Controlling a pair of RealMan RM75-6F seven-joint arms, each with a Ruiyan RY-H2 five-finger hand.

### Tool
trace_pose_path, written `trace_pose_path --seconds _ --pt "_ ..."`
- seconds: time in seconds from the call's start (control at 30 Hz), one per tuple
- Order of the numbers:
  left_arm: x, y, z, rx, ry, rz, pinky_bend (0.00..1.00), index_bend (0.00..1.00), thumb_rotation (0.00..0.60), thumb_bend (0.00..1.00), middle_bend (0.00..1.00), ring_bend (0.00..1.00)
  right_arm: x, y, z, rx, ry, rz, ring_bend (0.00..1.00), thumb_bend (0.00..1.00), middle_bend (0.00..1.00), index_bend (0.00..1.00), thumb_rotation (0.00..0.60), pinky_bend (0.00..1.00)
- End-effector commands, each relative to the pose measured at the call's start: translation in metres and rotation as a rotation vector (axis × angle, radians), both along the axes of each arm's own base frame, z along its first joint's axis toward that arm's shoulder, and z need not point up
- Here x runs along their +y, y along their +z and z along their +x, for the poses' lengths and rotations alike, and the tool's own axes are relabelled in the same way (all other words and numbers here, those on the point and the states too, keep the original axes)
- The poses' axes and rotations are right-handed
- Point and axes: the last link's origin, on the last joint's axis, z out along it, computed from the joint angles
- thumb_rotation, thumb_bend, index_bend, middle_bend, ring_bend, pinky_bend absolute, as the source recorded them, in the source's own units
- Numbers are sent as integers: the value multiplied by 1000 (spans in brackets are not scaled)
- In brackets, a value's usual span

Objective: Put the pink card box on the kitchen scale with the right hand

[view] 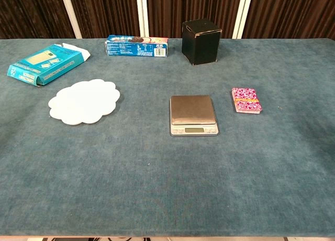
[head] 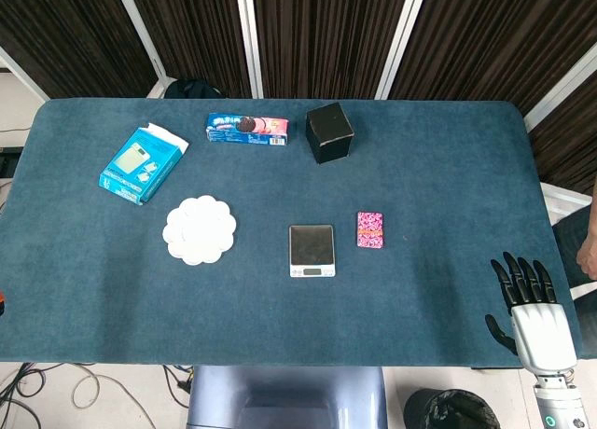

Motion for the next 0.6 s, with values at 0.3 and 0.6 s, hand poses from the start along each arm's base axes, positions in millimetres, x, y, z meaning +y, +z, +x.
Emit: trace_pose_path --seconds 0.3,0.6 --pt "-1 -1 2 11 -5 2 0 63 600 662 0 0 1 4 -1 -12 1 1 0 360 0 0 600 0" --pt "-1 -2 2 8 -2 -2 0 63 600 662 0 0 2 2 -4 -51 -28 112 0 360 0 0 600 0"
